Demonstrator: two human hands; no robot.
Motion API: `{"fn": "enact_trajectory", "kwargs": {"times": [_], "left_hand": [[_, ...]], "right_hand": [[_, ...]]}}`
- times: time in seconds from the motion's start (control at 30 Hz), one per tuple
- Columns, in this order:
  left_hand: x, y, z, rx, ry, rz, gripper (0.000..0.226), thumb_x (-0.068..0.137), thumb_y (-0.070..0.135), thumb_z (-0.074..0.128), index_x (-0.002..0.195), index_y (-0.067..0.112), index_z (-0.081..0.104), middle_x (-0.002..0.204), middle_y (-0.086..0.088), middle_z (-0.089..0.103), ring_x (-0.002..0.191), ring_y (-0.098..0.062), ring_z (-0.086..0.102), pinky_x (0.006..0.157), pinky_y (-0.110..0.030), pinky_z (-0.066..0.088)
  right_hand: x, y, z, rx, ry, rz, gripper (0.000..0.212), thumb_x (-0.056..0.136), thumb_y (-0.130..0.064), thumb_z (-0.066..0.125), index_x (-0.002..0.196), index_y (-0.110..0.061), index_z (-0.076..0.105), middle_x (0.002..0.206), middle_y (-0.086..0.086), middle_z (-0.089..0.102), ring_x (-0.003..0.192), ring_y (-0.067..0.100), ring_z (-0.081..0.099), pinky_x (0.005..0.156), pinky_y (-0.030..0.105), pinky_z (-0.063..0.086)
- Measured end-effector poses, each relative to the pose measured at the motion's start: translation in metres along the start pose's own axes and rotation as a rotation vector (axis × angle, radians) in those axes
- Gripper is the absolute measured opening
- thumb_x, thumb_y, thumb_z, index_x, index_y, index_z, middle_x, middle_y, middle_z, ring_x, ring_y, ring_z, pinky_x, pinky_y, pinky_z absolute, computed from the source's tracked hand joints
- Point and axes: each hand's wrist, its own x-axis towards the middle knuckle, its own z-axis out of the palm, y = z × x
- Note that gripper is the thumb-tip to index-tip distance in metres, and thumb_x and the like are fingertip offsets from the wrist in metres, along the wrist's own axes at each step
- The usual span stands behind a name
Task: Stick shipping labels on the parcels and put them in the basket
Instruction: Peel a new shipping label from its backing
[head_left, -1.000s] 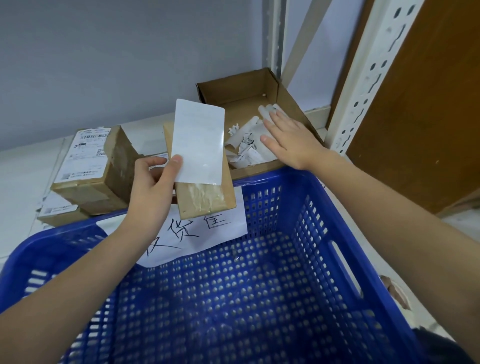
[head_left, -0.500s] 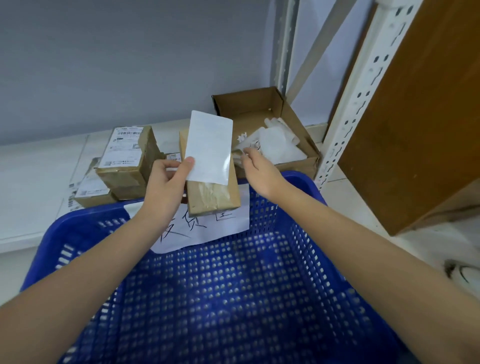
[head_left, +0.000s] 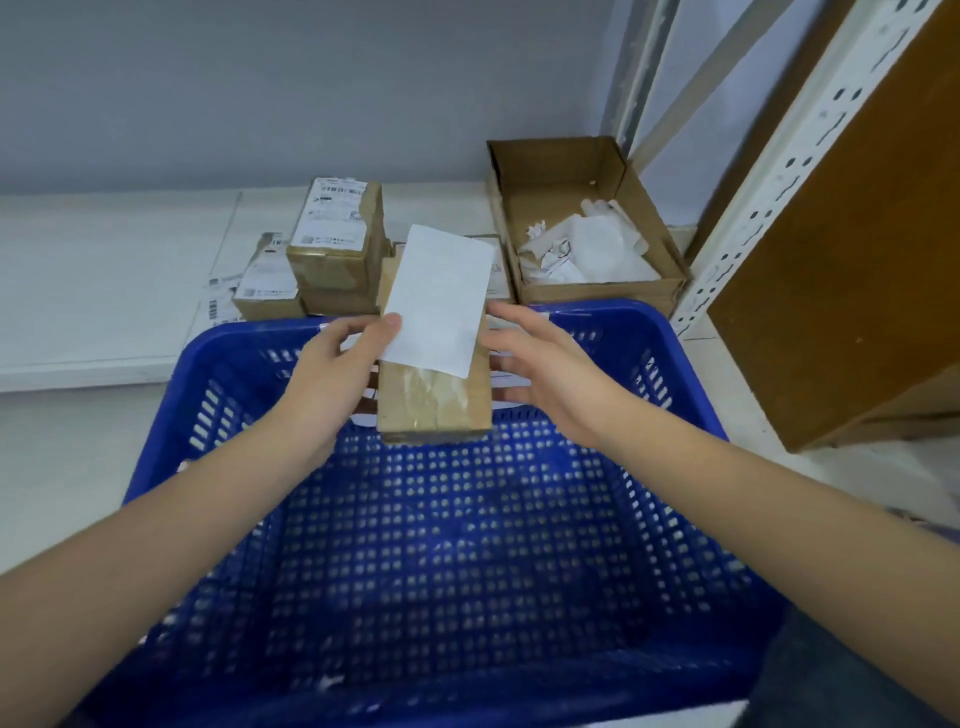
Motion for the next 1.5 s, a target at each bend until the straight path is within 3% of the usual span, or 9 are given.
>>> {"fn": "enact_trajectory", "kwargs": {"times": [0.17,0.3,0.5,0.8,0.97,1.1,1.27,1.37,1.5], "left_hand": [[-0.029,-0.022,-0.018,-0.035,-0.023,-0.024,0.031,0.094,0.042,0.053,0.116,0.023,0.064,0.103,0.003,0.071,0.087,-0.012,0.068,0.066,-0.023,0.051],[-0.031,-0.029,-0.021,-0.045,-0.053,-0.032,0.033,0.096,0.039,0.052,0.122,0.022,0.063,0.103,0.008,0.071,0.091,-0.007,0.067,0.073,-0.022,0.052],[-0.024,-0.02,-0.021,0.021,-0.057,0.12,0.025,0.099,0.031,0.048,0.117,0.03,0.065,0.096,0.015,0.072,0.088,-0.003,0.067,0.078,-0.022,0.054],[-0.021,-0.02,-0.021,0.021,-0.125,0.111,0.024,0.102,0.029,0.042,0.099,0.045,0.06,0.087,0.028,0.069,0.082,0.01,0.063,0.07,-0.007,0.049],[-0.023,-0.016,-0.021,-0.073,-0.107,0.083,0.026,0.102,0.029,0.041,0.096,0.045,0.061,0.095,0.031,0.068,0.092,0.008,0.063,0.094,-0.023,0.049],[-0.023,-0.016,-0.019,-0.103,-0.077,0.087,0.029,0.102,0.026,0.042,0.1,0.049,0.059,0.101,0.031,0.067,0.097,0.006,0.063,0.101,-0.034,0.048],[-0.021,-0.02,-0.014,-0.115,-0.07,0.069,0.025,0.101,0.028,0.044,0.103,0.047,0.06,0.109,0.023,0.068,0.106,-0.002,0.062,0.102,-0.037,0.047],[-0.022,-0.019,-0.011,-0.139,-0.065,0.062,0.028,0.101,0.028,0.044,0.102,0.052,0.057,0.107,0.027,0.068,0.103,0.001,0.063,0.101,-0.036,0.048],[-0.018,-0.019,-0.012,-0.137,-0.02,0.05,0.021,0.1,0.029,0.046,0.104,0.045,0.06,0.103,0.021,0.069,0.101,-0.004,0.065,0.099,-0.037,0.05]], "right_hand": [[-0.025,0.022,0.017,0.098,-0.062,-0.016,0.043,0.092,-0.013,0.058,0.131,-0.027,0.051,0.122,0.006,0.064,0.109,0.021,0.064,0.087,0.038,0.054],[-0.031,0.037,0.027,-0.01,0.006,-0.083,0.059,0.084,-0.008,0.068,0.135,-0.03,0.047,0.129,-0.001,0.057,0.106,0.016,0.065,0.087,0.041,0.056],[-0.022,0.03,0.028,-0.022,0.003,-0.103,0.072,0.069,-0.025,0.073,0.134,-0.036,0.045,0.13,-0.002,0.056,0.11,0.014,0.063,0.089,0.045,0.055],[-0.017,0.03,0.029,-0.026,0.002,-0.103,0.066,0.071,-0.024,0.071,0.131,-0.038,0.046,0.128,0.001,0.057,0.107,0.015,0.065,0.087,0.045,0.055],[-0.013,0.024,0.023,0.026,0.037,-0.138,0.065,0.071,-0.025,0.07,0.13,-0.036,0.048,0.126,0.005,0.059,0.105,0.018,0.066,0.082,0.038,0.057],[-0.011,0.022,0.021,-0.007,0.062,-0.166,0.068,0.072,-0.029,0.069,0.135,-0.038,0.045,0.129,0.005,0.056,0.109,0.016,0.063,0.084,0.038,0.057],[-0.01,0.024,0.022,-0.111,0.082,-0.223,0.062,0.075,-0.035,0.065,0.131,-0.049,0.043,0.134,-0.007,0.052,0.122,0.009,0.052,0.095,0.043,0.052],[-0.011,0.023,0.023,-0.205,0.064,-0.283,0.048,0.085,-0.034,0.058,0.125,-0.055,0.042,0.138,-0.014,0.047,0.124,0.007,0.05,0.097,0.039,0.051],[-0.011,0.024,0.024,-0.19,0.044,-0.294,0.032,0.096,-0.019,0.051,0.112,-0.043,0.065,0.143,-0.007,0.043,0.118,0.013,0.055,0.096,0.038,0.052]]}}
